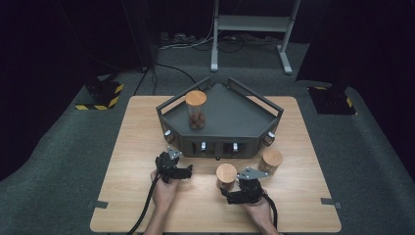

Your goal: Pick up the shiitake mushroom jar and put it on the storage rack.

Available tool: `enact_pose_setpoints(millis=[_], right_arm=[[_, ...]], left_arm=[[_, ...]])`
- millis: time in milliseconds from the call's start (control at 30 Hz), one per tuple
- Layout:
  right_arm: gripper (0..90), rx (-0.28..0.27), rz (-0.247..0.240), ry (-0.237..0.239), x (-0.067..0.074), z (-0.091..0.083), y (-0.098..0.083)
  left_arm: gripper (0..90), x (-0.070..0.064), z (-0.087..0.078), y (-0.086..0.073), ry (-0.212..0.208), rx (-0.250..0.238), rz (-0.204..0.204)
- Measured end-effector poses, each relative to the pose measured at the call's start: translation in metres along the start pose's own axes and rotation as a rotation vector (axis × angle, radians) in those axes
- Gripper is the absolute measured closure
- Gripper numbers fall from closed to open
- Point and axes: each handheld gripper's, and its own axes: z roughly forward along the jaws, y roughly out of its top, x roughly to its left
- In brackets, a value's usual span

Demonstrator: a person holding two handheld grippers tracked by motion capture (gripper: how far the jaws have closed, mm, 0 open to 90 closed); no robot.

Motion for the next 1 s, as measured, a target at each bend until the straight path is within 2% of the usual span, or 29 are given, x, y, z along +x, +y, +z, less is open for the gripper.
enact_pose_setpoints(millis=[667,1000], right_arm=[[14.8,-0.04,0.011,-0.023,0.002,0.012,0.004],[19.4,-0.049,-0.02,-0.047,0.008,0.018,0.006]], left_arm=[[5.7,0.0,0.0,0.0,0.0,0.001,0.001],[5.7,0.0,0.0,0.0,0.0,0.0,0.001]])
